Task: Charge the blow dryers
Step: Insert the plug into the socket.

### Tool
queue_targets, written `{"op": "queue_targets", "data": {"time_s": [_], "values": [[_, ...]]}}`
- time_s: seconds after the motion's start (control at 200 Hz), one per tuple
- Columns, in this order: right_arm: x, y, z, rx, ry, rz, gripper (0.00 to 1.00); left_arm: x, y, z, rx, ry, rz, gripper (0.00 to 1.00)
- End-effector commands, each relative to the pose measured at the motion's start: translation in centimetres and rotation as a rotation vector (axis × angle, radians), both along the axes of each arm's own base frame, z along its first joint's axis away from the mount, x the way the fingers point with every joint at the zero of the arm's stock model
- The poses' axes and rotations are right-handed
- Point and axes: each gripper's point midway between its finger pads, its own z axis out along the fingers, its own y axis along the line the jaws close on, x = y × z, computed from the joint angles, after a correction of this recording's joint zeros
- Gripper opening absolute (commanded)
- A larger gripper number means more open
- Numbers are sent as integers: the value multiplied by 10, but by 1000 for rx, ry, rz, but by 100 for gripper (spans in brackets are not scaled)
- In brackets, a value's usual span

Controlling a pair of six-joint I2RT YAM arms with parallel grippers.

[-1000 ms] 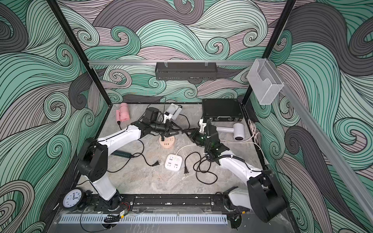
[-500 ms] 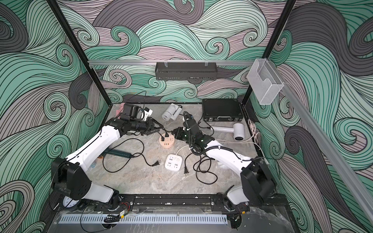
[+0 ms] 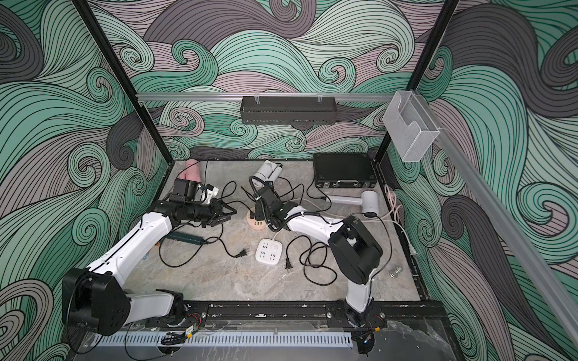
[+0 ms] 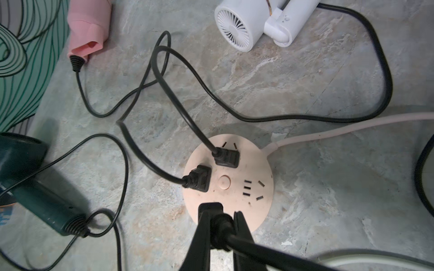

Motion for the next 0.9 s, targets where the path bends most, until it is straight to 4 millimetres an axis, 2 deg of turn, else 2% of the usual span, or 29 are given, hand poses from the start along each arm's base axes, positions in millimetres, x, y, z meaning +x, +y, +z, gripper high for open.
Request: {"op": "queue_targets", "data": {"time_s": [0.0,0.19,0.405,0.896], "values": [[8,-13,-10,-113,-6,-26,0,-4,2,10,-32,-38,-20,43],[17,-22,-20,-188,10,-38,0,-8,7,6,-45,-26,-10,43],[15,-22,-37,-202,44,-33,0,-9,10,5,-49,-23,4,43],[24,-28,-42,-246,-3,-82,0,-12,13,5,-49,-22,14,43]]}}
